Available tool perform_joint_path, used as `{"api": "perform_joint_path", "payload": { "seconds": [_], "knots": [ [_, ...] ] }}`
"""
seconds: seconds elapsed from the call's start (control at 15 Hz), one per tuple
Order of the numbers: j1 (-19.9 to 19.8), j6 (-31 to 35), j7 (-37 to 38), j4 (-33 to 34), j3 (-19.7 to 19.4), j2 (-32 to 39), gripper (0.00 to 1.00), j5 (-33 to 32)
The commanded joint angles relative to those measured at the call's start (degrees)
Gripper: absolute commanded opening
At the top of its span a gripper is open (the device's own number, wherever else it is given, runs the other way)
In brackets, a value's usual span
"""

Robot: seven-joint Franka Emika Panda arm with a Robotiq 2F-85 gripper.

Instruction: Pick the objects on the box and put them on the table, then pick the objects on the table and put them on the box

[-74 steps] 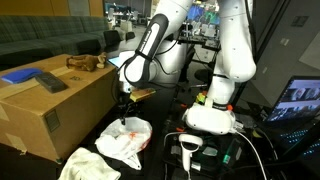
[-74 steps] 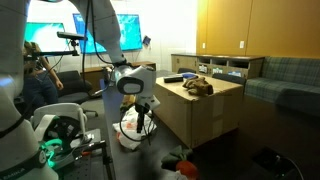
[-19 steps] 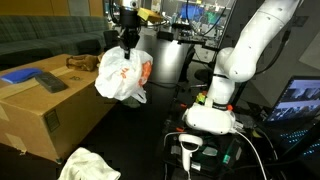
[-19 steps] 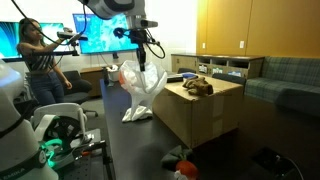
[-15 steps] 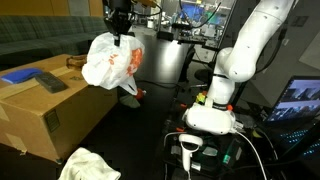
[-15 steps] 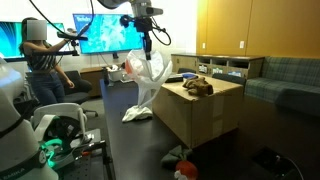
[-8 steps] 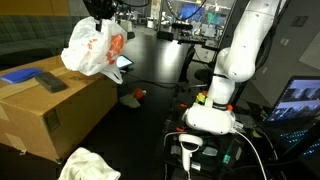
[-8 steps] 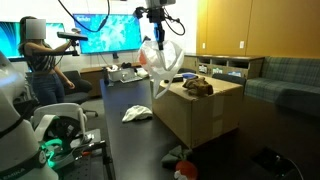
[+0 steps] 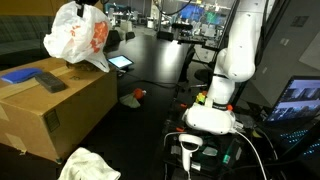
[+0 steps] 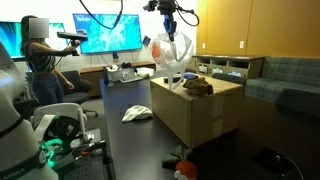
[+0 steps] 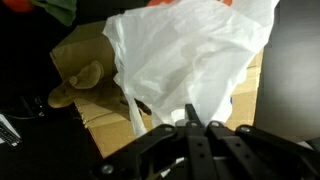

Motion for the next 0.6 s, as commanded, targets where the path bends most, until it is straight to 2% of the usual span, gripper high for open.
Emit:
{"api": "perform_joint_path", "payload": {
  "seconds": [0.0, 0.53],
  "knots": [
    [0.85, -2.43, -2.01, 9.68, -0.5, 5.9, 0.0, 1.09],
    [2.29, -3.72, -1.53, 26.9, -0.88, 18.65, 0.0, 1.78]
  ]
}}
